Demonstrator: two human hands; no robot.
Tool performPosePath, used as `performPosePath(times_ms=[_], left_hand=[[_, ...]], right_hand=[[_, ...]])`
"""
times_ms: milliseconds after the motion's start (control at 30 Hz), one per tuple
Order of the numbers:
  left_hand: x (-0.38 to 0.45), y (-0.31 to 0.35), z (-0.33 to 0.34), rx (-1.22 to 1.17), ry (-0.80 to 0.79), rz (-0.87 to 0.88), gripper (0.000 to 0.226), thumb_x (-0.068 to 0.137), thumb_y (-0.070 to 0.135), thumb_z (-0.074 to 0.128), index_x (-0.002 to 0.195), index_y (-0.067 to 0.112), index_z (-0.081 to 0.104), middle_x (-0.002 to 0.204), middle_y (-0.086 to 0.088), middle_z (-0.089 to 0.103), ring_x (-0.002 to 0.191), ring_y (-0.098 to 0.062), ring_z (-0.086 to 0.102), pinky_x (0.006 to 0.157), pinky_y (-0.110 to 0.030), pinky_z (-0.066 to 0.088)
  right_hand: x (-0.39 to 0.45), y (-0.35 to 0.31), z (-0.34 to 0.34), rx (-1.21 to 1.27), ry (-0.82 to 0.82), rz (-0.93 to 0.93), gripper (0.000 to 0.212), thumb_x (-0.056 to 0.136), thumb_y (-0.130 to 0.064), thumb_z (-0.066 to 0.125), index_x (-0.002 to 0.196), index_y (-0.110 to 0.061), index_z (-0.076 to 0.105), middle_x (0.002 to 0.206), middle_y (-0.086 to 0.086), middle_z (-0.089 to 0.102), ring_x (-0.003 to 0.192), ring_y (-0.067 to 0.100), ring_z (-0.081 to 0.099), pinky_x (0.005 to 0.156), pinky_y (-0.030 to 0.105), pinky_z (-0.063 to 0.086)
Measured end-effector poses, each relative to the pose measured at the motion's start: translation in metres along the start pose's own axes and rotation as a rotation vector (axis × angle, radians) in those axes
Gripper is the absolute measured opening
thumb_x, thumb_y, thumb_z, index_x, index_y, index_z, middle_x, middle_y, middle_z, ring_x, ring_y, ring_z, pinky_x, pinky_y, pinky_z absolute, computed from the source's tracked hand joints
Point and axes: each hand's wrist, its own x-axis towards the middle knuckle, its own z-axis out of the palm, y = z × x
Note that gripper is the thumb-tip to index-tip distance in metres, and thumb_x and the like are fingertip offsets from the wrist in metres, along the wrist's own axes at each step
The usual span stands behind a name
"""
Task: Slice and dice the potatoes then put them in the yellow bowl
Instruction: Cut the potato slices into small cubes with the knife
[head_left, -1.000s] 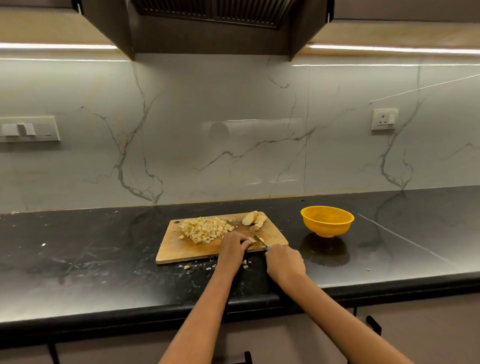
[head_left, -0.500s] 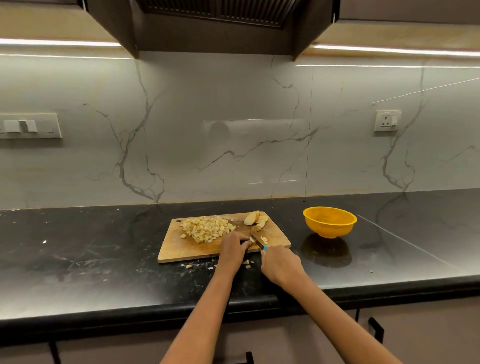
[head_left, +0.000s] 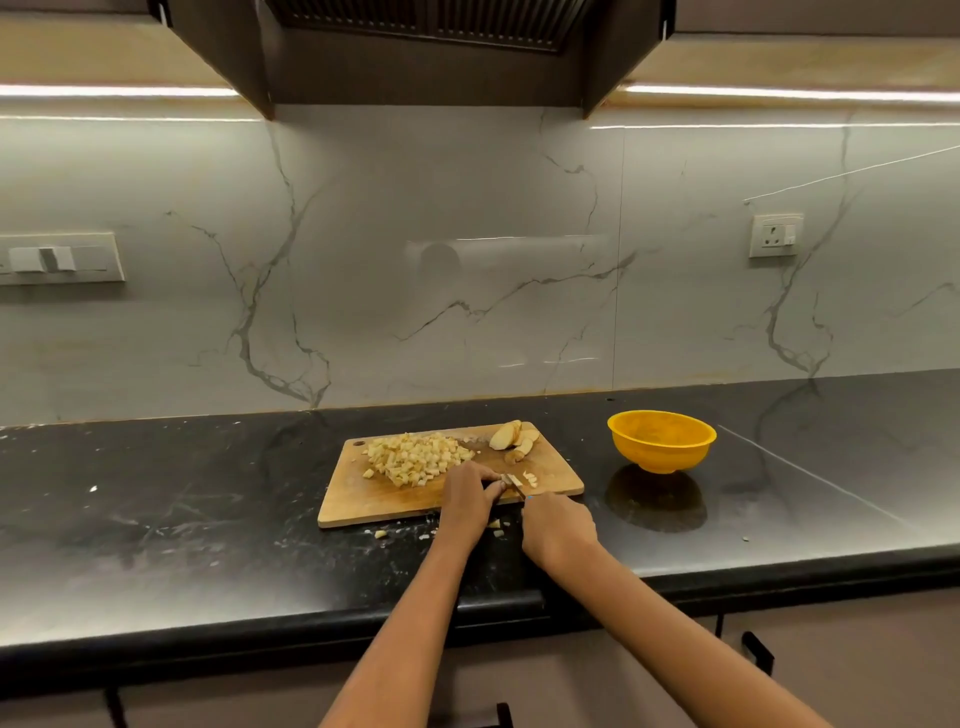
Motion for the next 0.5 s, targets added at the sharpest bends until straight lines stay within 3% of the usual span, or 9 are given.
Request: performPosePath(times_ms=[133, 367, 500], left_hand=[[0.001, 0.000, 0.000, 0.000, 0.009, -0.004, 0.019, 0.085, 0.015, 0.066, 0.101, 0.005, 0.072, 0.100, -0.007, 0.072, 0.095, -0.014, 0.064, 0.083, -0.015, 0.038], [0.001, -0.005, -0.002, -0.014, 0.055, -0.071, 0.022, 0.082, 0.013, 0.068, 0.103, 0.006, 0.071, 0.106, -0.008, 0.070, 0.103, -0.016, 0.062, 0.091, -0.020, 0.038], [0.000, -0.006, -0.003, -0.003, 0.087, -0.071, 0.017, 0.082, 0.012, 0.069, 0.098, 0.007, 0.073, 0.101, -0.007, 0.072, 0.097, -0.013, 0.063, 0.086, -0.016, 0.037]], right_hand=[[-0.006, 0.005, 0.005, -0.099, 0.090, -0.003, 0.028, 0.098, -0.007, 0.043, 0.122, -0.004, 0.056, 0.119, 0.010, 0.061, 0.104, 0.025, 0.064, 0.078, 0.032, 0.051], [-0.004, 0.015, -0.005, 0.207, 0.057, 0.103, 0.030, 0.099, -0.016, 0.042, 0.122, -0.005, 0.056, 0.118, 0.011, 0.062, 0.107, 0.026, 0.061, 0.082, 0.031, 0.048], [-0.012, 0.013, -0.005, 0.358, 0.064, 0.107, 0.034, 0.101, -0.026, 0.039, 0.119, -0.003, 0.057, 0.119, 0.013, 0.062, 0.111, 0.026, 0.059, 0.087, 0.033, 0.047]])
